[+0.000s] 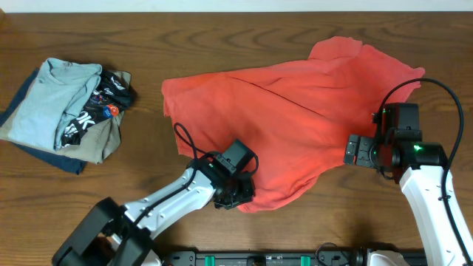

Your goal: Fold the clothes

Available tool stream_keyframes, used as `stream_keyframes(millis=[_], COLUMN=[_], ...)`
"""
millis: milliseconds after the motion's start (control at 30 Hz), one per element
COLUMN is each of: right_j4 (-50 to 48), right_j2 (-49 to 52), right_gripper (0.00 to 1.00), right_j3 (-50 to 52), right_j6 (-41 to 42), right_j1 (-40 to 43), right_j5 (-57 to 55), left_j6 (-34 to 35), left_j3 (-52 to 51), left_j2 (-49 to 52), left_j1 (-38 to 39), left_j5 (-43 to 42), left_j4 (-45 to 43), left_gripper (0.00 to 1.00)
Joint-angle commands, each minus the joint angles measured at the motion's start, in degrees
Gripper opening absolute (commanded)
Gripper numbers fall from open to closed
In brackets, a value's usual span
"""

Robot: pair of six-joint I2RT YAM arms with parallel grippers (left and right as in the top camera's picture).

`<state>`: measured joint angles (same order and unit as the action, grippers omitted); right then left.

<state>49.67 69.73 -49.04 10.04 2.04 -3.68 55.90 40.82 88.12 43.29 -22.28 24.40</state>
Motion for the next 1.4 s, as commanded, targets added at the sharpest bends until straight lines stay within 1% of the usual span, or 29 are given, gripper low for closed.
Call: stream_keyframes(millis=[0, 100, 167, 200, 233, 267, 367, 467, 633, 733, 1000, 1067, 1133, 1267, 1367], right_j4=[0.0, 0.0, 0.0, 0.0, 0.0, -0.1, -0.2, -0.2, -0.2, -0.2, -0.1, -0.2, -0.2, -0.2, -0.2], right_j2=[-0.6, -0.6, -0.6, -0.6, -0.6, -0.6, -0.6, -0.6, -0.6, -0.6, -0.6, -0.6, -0.6, -0.6, -0.6], right_gripper=[0.99, 0.99, 0.99, 0.99, 0.99, 0.99, 0.99, 0.99, 0.99, 0.99, 0.99, 0.99, 0.99, 0.99, 0.99], right_j3=[-0.8, -0.8, -0.8, -0.8, -0.8, -0.8, -0.8, -0.8, -0.8, -0.8, -0.8, -0.8, -0.8, -0.8, -0.8], right_j6=[0.7, 0.7, 0.7, 0.7, 0.7, 0.7, 0.7, 0.7, 0.7, 0.7, 0.7, 0.7, 0.7, 0.7, 0.7], right_j1=[0.6, 0.6, 0.6, 0.6, 0.6, 0.6, 0.6, 0.6, 0.6, 0.6, 0.6, 0.6, 0.6, 0.6, 0.6], right_j5=[-0.4, -0.4, -0.4, -0.4, -0.4, -0.4, -0.4, -0.4, -0.4, -0.4, -0.4, -0.4, -0.4, -0.4, -0.4], left_j6=[-0.5, -0.8, -0.7, -0.7, -0.7, -0.7, -0.7, -0.7, -0.7, 0.4, 7.8, 8.0, 8.3, 9.0, 11.6], left_j3=[-0.2, -0.2, -0.2, -0.2, -0.2, -0.2, -0.2, -0.2, -0.2, -0.3, -0.3, -0.3, -0.3, -0.3, -0.3], left_j2=[0.6, 0.6, 0.6, 0.6, 0.6, 0.6, 0.6, 0.6, 0.6, 0.6, 0.6, 0.6, 0.6, 0.6, 0.6], left_j1=[-0.3, -1.2, -1.5, -1.5, -1.5, -1.5, -1.5, -1.4, -0.4, 1.7, 8.1, 8.3, 8.3, 8.3, 8.4], left_j5=[5.5, 5.4, 1.9, -1.0, -3.6, -6.6, -11.9, -13.6, -12.1, -8.8, 3.7, 6.1, 7.0, 8.1, 8.1], left_j4=[0.4, 0.4, 0.1, -0.2, -0.4, -0.6, -0.5, -0.5, 0.0, 0.4, 0.3, 0.3, 0.3, -0.2, -0.3], left_gripper=[0.06, 0.06, 0.07, 0.28, 0.51, 0.58, 0.65, 0.66, 0.66, 0.66, 0.66, 0.63, 0.59, 0.59, 0.59])
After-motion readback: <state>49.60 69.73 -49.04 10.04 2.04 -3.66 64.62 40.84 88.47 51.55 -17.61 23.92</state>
